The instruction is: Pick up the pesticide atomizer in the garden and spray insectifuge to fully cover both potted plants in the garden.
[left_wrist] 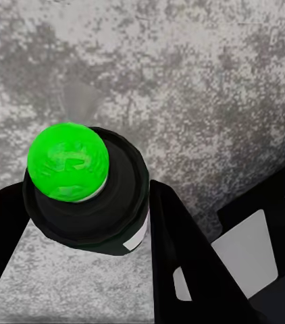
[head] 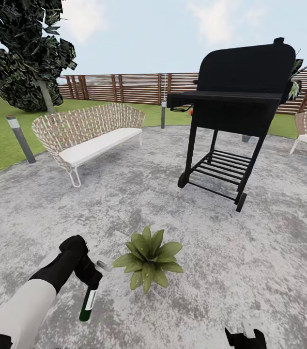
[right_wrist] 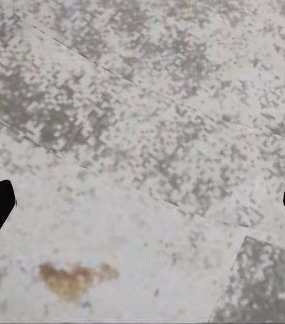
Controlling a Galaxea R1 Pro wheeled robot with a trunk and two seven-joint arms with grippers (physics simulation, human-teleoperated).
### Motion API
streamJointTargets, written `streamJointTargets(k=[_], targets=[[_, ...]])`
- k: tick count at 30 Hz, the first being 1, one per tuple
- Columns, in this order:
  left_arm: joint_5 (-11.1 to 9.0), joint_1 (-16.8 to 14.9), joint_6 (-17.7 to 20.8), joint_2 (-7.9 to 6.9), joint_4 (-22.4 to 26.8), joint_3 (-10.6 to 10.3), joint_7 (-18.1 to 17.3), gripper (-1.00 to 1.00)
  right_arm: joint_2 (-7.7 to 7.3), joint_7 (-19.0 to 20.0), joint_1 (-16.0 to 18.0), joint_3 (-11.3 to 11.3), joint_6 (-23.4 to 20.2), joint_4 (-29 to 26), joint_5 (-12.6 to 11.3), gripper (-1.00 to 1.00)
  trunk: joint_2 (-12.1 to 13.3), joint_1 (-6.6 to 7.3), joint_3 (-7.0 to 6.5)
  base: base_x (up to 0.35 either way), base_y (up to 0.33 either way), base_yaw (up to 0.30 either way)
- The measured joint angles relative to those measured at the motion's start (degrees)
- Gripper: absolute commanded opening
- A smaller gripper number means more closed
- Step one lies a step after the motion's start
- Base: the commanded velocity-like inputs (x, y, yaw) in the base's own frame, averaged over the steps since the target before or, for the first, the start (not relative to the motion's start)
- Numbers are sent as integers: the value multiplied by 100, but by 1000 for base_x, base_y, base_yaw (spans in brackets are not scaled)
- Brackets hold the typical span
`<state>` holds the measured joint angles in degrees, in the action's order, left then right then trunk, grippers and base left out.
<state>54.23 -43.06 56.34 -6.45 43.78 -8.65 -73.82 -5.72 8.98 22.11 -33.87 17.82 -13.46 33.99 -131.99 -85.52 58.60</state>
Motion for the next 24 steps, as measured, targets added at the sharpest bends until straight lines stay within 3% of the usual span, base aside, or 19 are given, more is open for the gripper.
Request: streamJointTargets(k=[13, 24], targets=[[3, -3, 5, 36, 4, -6, 4, -100, 0, -1, 1, 2, 0, 0, 1, 100, 0, -1, 0, 145, -196, 278], [9, -48, 22, -2, 8, -16, 7, -100, 0, 0, 0, 4, 0, 1, 0, 100, 0, -1, 0, 1, -12, 278]])
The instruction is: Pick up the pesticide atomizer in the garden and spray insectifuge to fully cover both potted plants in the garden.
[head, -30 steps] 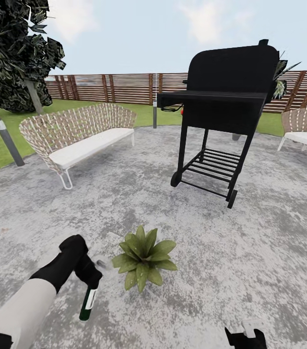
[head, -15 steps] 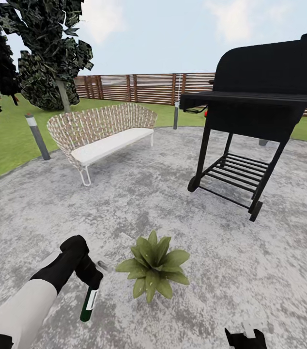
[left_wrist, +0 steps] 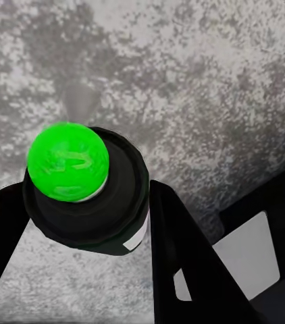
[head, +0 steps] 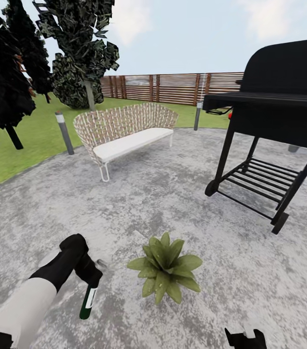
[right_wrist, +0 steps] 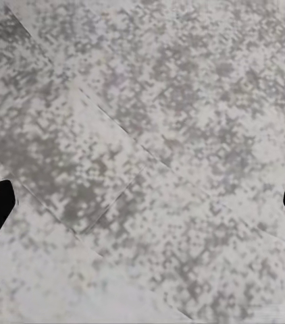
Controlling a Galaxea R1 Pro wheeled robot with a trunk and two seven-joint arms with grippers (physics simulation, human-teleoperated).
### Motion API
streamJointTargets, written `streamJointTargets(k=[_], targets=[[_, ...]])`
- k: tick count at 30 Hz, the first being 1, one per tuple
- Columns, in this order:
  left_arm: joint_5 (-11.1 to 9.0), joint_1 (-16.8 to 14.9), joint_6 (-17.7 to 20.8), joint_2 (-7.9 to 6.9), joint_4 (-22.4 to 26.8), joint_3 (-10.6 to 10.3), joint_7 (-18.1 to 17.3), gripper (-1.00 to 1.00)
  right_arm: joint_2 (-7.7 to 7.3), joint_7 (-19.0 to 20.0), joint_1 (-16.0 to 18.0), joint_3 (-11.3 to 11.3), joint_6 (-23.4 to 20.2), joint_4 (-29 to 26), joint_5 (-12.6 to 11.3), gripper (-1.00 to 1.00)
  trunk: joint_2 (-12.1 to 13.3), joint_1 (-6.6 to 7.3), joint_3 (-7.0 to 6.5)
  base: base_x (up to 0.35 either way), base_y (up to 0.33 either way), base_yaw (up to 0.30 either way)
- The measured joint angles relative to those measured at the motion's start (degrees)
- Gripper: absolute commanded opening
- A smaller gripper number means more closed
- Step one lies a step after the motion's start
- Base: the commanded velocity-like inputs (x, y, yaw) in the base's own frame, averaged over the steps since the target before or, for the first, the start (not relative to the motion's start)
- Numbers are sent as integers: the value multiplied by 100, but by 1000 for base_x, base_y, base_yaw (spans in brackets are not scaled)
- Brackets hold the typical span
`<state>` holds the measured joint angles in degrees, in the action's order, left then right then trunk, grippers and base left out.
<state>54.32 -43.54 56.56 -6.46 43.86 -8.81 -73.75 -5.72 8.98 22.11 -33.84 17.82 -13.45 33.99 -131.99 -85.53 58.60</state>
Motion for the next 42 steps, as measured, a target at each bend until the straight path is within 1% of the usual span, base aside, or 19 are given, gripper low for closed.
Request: streamJointTargets(k=[7, 11, 14, 20, 32, 40, 41, 42], targets=[[0, -19, 1, 17, -2, -9, -19, -100, 0, 0, 0, 1, 0, 0, 0, 100, 0, 0, 0, 2, 0, 278], [-3, -18, -2, 43, -5, -23, -28, -100, 0, 0, 0, 2, 0, 0, 1, 100, 0, 2, 0, 129, -86, 259], [0, -11, -6, 58, -9, -33, -30, -100, 0, 0, 0, 3, 3, -2, 1, 100, 0, 2, 0, 217, -200, 51], [5, -2, -5, 59, -8, -45, -31, -100, 0, 0, 0, 5, 9, 0, 9, 100, 0, 0, 0, 9, -7, 39], [7, 7, -6, 69, -8, -38, -30, -100, 0, 0, 0, 2, 9, 0, 6, 100, 0, 0, 0, 0, 0, 241], [-4, 12, -19, 87, -8, -39, -35, -100, -15, 0, 0, -6, 9, -18, 7, 100, 0, 0, 0, 0, -123, 25], [-23, -7, -18, 134, -3, -63, -44, -100, -49, -3, 0, -16, 9, -28, 3, 100, 0, 0, 0, 0, -24, -8], [-27, -28, -14, 217, -4, -114, -47, -100, -67, -6, 0, -19, 9, -37, 0, 100, 0, 0, -1, 0, -16, -57]])
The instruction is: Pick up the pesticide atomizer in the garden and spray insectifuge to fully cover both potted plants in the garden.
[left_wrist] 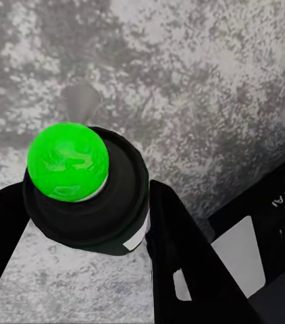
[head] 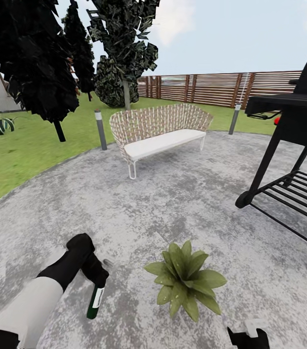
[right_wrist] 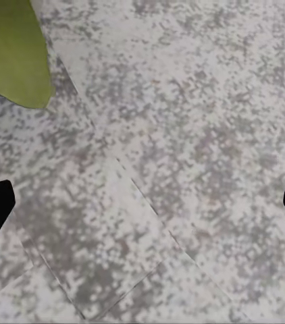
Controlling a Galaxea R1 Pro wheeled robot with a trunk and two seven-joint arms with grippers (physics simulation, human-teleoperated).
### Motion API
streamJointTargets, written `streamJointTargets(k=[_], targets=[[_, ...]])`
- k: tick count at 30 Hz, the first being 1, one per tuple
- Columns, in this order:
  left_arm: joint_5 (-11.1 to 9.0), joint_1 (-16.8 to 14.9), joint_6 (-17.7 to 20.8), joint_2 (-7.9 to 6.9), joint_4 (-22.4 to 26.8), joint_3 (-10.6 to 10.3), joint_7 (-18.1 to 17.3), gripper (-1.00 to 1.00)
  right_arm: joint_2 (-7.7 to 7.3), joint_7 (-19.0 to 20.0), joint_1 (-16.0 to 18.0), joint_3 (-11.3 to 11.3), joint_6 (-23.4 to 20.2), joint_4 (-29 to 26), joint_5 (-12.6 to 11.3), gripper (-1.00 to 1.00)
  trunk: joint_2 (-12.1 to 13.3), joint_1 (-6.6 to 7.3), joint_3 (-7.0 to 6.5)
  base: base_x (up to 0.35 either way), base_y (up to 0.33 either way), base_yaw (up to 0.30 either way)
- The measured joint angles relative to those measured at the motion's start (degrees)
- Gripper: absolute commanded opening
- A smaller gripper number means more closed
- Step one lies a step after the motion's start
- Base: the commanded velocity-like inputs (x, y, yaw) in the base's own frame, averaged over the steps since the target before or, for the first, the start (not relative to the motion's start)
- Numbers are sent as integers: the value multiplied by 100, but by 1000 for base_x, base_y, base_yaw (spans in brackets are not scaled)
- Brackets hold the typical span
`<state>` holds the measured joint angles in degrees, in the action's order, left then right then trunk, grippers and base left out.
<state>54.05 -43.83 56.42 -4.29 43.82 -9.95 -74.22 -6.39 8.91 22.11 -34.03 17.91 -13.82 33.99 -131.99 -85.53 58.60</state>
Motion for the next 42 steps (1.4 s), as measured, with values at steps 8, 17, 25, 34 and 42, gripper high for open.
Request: streamJointTargets(k=[8, 17, 25, 34, 42], targets=[[-20, -105, -40, 389, 1, -116, -17, -100, -4, 0, -2, 15, 1, 17, -1, 100, 0, 0, -29, 0, -2, -247], [2, -323, -75, 426, -6, -129, -459, -100, -4, 1, -1, 16, 1, 26, -1, 100, 0, 0, -47, 0, 0, -274], [2, -329, -88, 434, -12, -182, -527, -100, 5, 3, -1, 16, -1, 27, -1, 100, 0, 0, -47, 0, 0, -227], [4, -410, -90, 487, 12, -1011, -1198, -100, 11, 3, 0, 16, -1, 28, 1, 100, 0, 0, -47, 0, 0, -110], [2, -421, -103, 494, -54, -1040, -1277, -100, 16, 1, 0, 16, 0, 28, -1, 100, 0, 0, -47, 0, 0, -2]])
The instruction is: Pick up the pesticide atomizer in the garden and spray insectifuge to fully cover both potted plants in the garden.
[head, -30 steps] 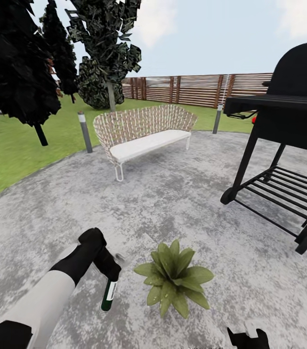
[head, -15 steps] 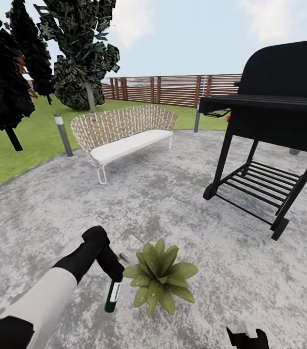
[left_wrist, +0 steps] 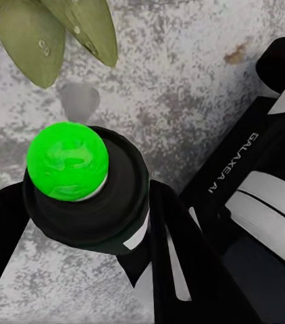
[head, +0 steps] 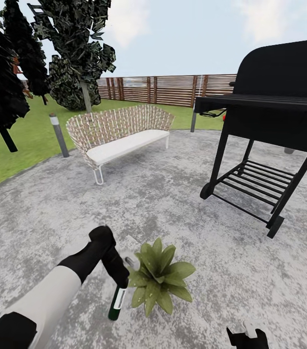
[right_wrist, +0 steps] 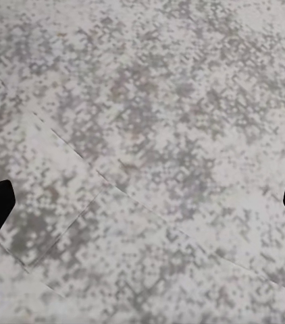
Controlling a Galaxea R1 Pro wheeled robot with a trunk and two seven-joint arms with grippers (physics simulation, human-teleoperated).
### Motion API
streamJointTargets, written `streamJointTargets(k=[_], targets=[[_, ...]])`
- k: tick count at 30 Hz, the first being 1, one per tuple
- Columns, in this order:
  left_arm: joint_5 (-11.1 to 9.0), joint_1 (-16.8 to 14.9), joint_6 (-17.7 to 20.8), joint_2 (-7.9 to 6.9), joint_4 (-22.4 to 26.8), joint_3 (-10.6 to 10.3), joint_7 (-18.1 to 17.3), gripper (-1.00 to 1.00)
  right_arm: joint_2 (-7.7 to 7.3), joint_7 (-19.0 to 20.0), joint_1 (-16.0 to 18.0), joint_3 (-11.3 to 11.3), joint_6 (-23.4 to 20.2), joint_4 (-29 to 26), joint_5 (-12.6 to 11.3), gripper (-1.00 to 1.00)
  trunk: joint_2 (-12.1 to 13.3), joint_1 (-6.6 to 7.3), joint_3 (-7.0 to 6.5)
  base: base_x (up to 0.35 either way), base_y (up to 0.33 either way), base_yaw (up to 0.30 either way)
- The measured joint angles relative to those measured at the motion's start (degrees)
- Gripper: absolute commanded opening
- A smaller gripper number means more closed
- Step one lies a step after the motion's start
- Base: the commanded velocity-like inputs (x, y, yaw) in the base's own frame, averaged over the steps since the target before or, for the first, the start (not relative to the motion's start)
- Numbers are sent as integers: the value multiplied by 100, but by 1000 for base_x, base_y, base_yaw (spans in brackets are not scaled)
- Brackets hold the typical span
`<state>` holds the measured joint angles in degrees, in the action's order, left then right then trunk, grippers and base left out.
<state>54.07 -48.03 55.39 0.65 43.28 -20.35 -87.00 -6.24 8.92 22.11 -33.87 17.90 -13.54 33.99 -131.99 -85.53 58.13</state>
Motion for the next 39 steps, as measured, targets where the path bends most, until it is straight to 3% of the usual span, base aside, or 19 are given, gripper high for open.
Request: streamJointTargets(k=[2, 5, 8, 17, 23, 27, 30, 36, 39], targets=[[0, 24, -6, -3, -12, -66, 1, -100, 1, -1, 0, 0, 0, 0, 1, 100, 0, 0, 0, 0, 0, 0], [-14, 56, -13, -14, -27, -440, -11, -100, 0, 2, 0, 0, 1, 0, 0, 100, 0, 0, 0, 0, 0, 0], [-56, 110, -5, -11, -28, -669, -16, -100, -1, 6, -1, 0, 1, -1, -1, 100, 0, 0, 0, 0, 0, -144], [-56, -8, 57, 78, 48, -677, -16, -100, -2, 5, -1, 0, 1, -1, -1, 100, 0, 0, 0, 0, 0, -216], [-33, 47, 0, -4, -22, -657, -6, -100, -1, 4, 0, 0, 0, 0, 0, 100, 0, 0, 0, 0, 0, -14], [-17, 268, -13, -179, -110, -646, 32, -100, -1, 5, 0, 0, 1, 0, 1, 100, 0, 0, 0, 0, 0, 0], [8, 469, -15, -218, -125, -646, 47, -100, -1, 6, 0, 0, 1, 0, 3, 100, 0, 0, 0, 0, 0, 0], [24, 651, -3, -199, -84, -637, 95, -100, 7, 6, 0, 3, 1, 4, 3, 100, 0, 0, 0, 0, 0, 0], [18, 589, 53, -153, 83, -437, 114, -100, 42, 6, 0, 9, 1, 9, 9, 100, 0, 0, 0, 0, 0, 0]])
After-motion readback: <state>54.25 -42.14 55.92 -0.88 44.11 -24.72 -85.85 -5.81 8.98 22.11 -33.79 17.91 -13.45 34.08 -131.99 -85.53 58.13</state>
